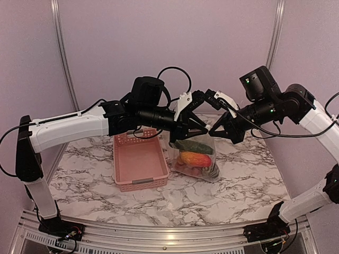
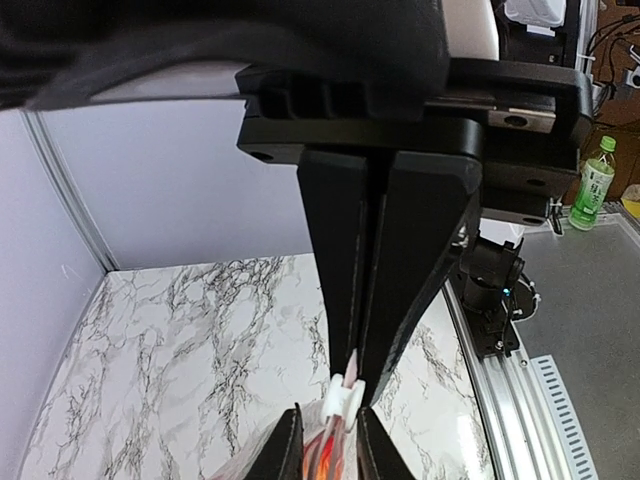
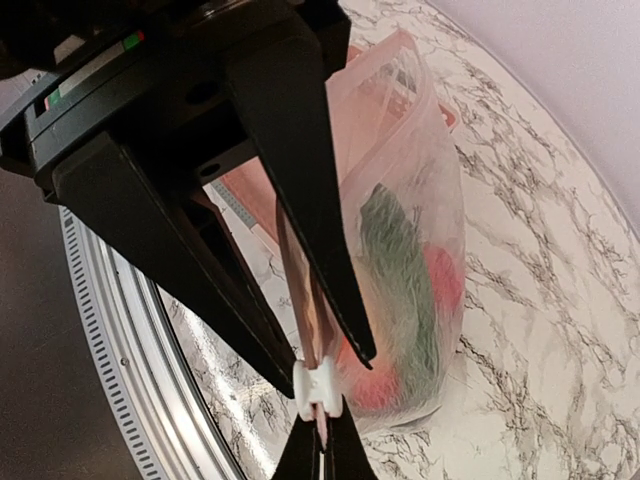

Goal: Place the food in the zip-top bag and seal the zipper
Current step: Hold the zipper from the zipper food storage bag.

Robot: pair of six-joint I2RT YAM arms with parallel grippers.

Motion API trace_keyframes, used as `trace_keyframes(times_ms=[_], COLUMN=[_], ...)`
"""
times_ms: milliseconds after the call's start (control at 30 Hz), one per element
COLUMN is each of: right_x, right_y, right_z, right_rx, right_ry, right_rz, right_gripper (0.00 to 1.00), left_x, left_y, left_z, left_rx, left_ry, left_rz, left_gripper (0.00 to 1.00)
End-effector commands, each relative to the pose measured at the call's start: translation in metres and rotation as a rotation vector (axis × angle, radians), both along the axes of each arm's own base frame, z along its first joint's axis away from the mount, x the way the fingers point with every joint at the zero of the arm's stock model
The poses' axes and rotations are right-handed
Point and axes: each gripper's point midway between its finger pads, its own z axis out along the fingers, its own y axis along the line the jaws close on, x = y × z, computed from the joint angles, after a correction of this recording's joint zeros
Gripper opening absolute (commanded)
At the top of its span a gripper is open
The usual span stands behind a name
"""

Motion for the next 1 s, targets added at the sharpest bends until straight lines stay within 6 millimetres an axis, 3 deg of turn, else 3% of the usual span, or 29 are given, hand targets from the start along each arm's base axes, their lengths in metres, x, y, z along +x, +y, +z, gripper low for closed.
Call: trace_keyframes(times_ms=[0, 233, 567, 967], right_x=[0.000, 0.002, 0.002, 0.002], right_y=[0.009, 0.010, 0.011, 0.009], right_z=[0.037, 0.036, 0.033, 0.032], right_rx=[0.093, 0.086, 0.083, 0.081], right_ry=[-0.081, -0.082, -0.069, -0.077], right_rz=[0.031, 0.031, 0.032, 0.025], right_gripper=[0.00, 0.00, 0.00, 0.00], left_x=[-0.003, -0.006, -0.010, -0.006], left_y=[-0.007, -0.009, -0.012, -0.009], left_z=[-0.004, -0.001, 0.012, 0.022], left_rx=[0.005, -0.013, -0.071, -0.116], left_ry=[0.044, 0.075, 0.107, 0.147], left_rz=[-0.017, -0.033, -0.061, -0.071], left_gripper=[0.20, 0.14, 0.19, 0.06])
